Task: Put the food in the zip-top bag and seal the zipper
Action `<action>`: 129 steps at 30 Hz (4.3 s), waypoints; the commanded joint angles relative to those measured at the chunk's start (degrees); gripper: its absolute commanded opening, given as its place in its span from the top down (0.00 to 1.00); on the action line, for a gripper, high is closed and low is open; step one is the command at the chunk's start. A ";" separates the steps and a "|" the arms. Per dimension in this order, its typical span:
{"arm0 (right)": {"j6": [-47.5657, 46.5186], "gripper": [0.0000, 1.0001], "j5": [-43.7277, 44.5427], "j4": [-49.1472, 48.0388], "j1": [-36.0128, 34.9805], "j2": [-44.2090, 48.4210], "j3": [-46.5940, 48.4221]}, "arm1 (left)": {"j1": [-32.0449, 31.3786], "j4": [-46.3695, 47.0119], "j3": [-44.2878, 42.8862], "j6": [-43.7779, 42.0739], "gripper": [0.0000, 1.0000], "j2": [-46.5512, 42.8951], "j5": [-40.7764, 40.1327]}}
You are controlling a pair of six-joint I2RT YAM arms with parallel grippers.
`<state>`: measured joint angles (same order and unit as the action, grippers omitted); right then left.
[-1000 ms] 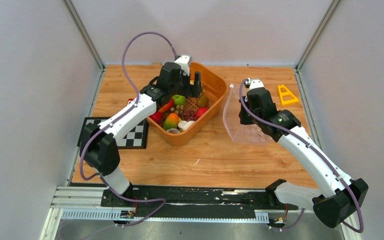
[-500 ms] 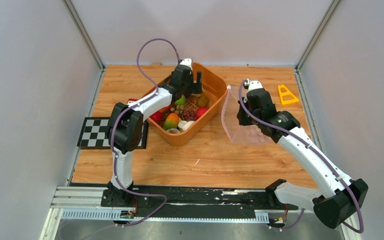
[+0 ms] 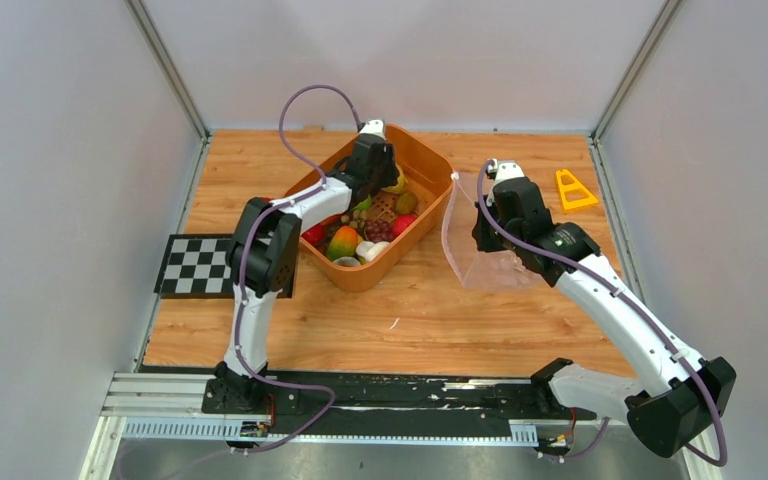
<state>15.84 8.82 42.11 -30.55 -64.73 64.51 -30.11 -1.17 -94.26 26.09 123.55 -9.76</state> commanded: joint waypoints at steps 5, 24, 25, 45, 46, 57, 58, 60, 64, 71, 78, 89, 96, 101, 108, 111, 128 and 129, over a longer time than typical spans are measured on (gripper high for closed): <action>0.91 1.00 -0.23 -3.24 0.24 1.00 -0.40 | -0.17 5.94 10.37 0.16 0.69 -12.91 1.72; 4.71 1.00 0.27 -9.26 0.30 2.92 -3.43 | -1.66 23.65 37.86 10.56 0.65 -43.26 21.02; 4.77 1.00 -0.17 -9.43 0.35 2.68 -3.43 | -2.23 24.87 38.86 10.87 0.65 -44.53 21.53; 9.04 1.00 -7.90 -13.41 0.75 3.10 -4.11 | -14.95 34.75 43.40 9.53 0.64 -48.26 13.64; 9.10 1.00 -9.73 -13.53 0.81 3.30 -4.08 | -15.23 34.79 43.25 9.17 0.64 -47.80 12.88; 8.66 1.00 -7.01 -10.45 1.06 6.62 -2.34 | -20.71 26.09 36.22 -1.52 0.64 -42.74 3.04; 8.42 1.00 -7.54 -10.50 1.16 6.90 -1.96 | -21.15 25.59 35.58 -2.20 0.63 -42.19 2.65; 8.25 1.00 -10.51 -10.64 1.58 7.44 -1.32 | -22.03 24.76 34.05 -3.30 0.60 -41.15 2.81; 8.93 1.00 -9.22 -10.84 1.82 8.86 -1.31 | -23.48 21.45 30.31 -5.82 0.55 -39.18 5.21; 11.09 1.00 -4.05 -12.82 2.38 12.34 -4.13 | -23.77 14.70 26.21 -8.17 0.26 -37.63 9.41; 11.39 1.00 -1.71 -12.73 2.42 13.64 -5.27 | -23.77 11.21 24.45 -10.05 0.09 -40.27 10.62; 9.64 1.00 0.25 -13.44 2.42 14.65 -7.46 | -22.08 8.32 26.31 -13.18 0.00 -44.98 1.93; 8.81 1.00 -0.94 -15.50 2.42 14.44 -8.68 | -14.24 3.16 26.18 -13.12 0.00 -44.65 4.91; 7.62 1.00 -2.29 -15.53 2.43 13.88 -8.55 | -7.63 -2.00 23.41 -15.75 0.00 -42.52 9.35; 7.41 1.00 -5.47 -15.04 2.40 12.56 -8.33 | -2.99 -7.30 18.36 -22.55 0.00 -35.57 13.76; 7.30 1.00 -6.46 -14.96 2.43 11.95 -7.96 | -1.55 -8.88 14.66 -25.77 0.00 -30.38 15.56; 6.10 1.00 -6.80 -13.72 2.40 11.40 -7.55 | 4.91 -15.16 2.52 -14.85 0.04 -11.38 -0.39; 5.97 1.00 -6.75 -13.65 2.42 11.46 -7.49 | 5.09 -15.44 2.24 -14.53 0.05 -10.92 -0.24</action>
<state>22.39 2.31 29.69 -28.40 -53.52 55.53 -25.61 -17.78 -88.79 8.14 111.57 -7.90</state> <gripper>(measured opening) 0.015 0.961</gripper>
